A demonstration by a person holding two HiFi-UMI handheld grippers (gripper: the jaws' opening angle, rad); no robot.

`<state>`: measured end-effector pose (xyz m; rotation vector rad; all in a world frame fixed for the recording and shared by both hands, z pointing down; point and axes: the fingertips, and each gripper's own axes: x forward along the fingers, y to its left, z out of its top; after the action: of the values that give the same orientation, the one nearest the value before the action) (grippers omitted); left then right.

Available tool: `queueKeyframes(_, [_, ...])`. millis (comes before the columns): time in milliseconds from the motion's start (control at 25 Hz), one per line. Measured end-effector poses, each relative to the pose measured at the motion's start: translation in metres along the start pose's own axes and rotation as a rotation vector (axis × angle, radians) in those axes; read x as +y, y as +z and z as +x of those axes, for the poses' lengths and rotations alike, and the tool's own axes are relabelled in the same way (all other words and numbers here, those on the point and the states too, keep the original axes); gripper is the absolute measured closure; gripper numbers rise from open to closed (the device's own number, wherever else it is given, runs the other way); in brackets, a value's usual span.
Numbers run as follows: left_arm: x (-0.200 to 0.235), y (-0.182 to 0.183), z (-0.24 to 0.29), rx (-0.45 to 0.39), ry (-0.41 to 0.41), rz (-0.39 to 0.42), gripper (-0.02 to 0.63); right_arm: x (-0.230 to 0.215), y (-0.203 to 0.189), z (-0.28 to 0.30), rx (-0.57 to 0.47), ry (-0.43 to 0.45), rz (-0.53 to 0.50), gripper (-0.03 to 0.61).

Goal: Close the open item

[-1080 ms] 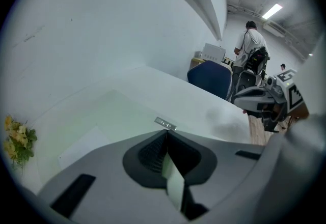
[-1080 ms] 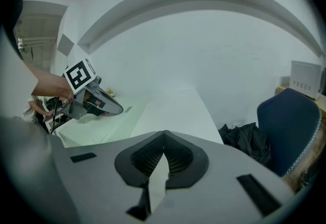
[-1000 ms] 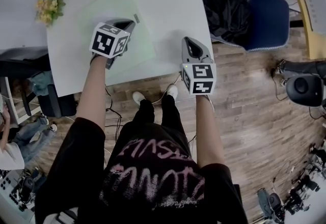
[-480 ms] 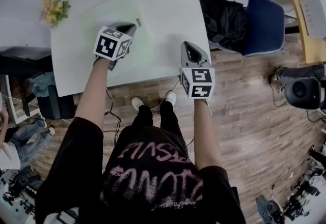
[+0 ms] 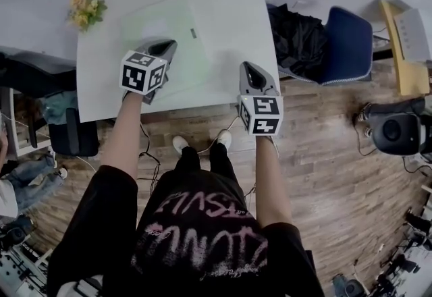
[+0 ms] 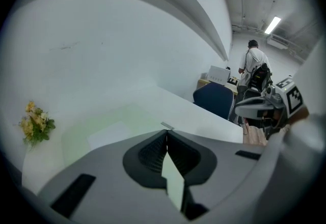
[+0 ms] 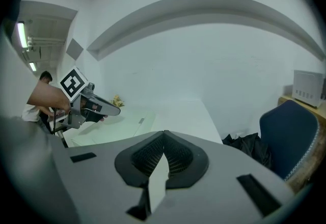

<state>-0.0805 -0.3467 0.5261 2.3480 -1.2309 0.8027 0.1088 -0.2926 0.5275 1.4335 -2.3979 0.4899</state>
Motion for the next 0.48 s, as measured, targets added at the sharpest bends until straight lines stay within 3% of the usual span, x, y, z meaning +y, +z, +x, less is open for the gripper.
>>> queueKeyframes(480, [0.003, -0.004, -0.08, -0.135, 0.107, -0.056, 0.609, 0.047, 0.036, -0.014, -0.063, 0.048, -0.064, 0.568])
